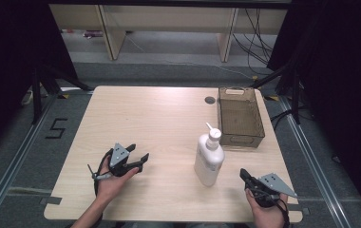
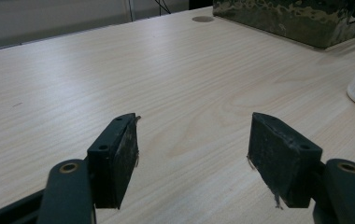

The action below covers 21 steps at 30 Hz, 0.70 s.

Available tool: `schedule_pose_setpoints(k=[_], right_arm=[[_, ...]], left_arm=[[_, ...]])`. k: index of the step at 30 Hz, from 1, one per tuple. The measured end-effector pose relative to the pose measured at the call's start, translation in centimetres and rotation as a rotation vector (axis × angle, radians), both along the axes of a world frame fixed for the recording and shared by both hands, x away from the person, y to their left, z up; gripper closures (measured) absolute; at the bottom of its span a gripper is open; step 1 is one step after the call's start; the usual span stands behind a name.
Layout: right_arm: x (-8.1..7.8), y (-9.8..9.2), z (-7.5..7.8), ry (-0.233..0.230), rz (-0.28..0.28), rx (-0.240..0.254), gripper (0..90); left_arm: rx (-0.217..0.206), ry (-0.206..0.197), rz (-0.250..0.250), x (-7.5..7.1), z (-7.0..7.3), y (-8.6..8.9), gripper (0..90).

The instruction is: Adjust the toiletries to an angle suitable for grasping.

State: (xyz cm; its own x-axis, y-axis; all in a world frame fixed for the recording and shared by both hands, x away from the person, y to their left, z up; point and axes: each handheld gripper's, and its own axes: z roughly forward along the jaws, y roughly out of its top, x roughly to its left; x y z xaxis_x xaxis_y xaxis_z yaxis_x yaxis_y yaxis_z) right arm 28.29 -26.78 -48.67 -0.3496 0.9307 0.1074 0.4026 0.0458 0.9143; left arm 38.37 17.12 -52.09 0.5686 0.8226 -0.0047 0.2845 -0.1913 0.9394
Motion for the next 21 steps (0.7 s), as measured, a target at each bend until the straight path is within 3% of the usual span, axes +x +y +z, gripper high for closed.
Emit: schedule_pose_setpoints(k=[7, 9, 11, 12, 14, 17, 19, 20, 21], right_arm=[[0.1, 1.2, 0.5, -0.005, 0.071, -0.010, 90.0], [0.5, 1.5, 1.0, -0.024, 0.070, 0.025, 90.0], [0.5, 1.7, 1.3, -0.006, 0.074, 0.045, 90.0], [1.0, 1.7, 1.6, -0.049, 0.085, 0.011, 90.0], [1.0, 2.0, 1.8, -0.026, 0.084, 0.032, 90.0], [1.4, 2.3, 2.3, -0.053, 0.100, 0.000, 90.0], [1.6, 2.7, 2.5, -0.041, 0.121, 0.028, 90.0], [1.5, 2.8, 2.6, -0.069, 0.113, -0.009, 90.0], [1.5, 2.8, 2.6, -0.069, 0.113, -0.009, 90.0]], left_arm=[[0.007, -0.002, -0.004, 0.0, 0.0, -0.1, 32.6], [0.005, 0.003, -0.003, 0.0, 0.0, -0.1, 32.6], [0.005, 0.003, -0.004, 0.0, 0.0, 0.0, 32.6], [0.005, 0.003, -0.004, 0.0, 0.0, 0.0, 32.6], [0.004, 0.002, -0.005, 0.0, 0.0, 0.0, 32.6], [0.006, 0.004, -0.008, 0.1, 0.0, 0.0, 32.6], [0.003, 0.005, -0.007, 0.1, 0.0, 0.0, 32.6], [0.002, 0.005, -0.007, 0.1, 0.0, 0.0, 32.6], [0.000, 0.006, -0.005, 0.0, 0.0, 0.0, 32.6]])
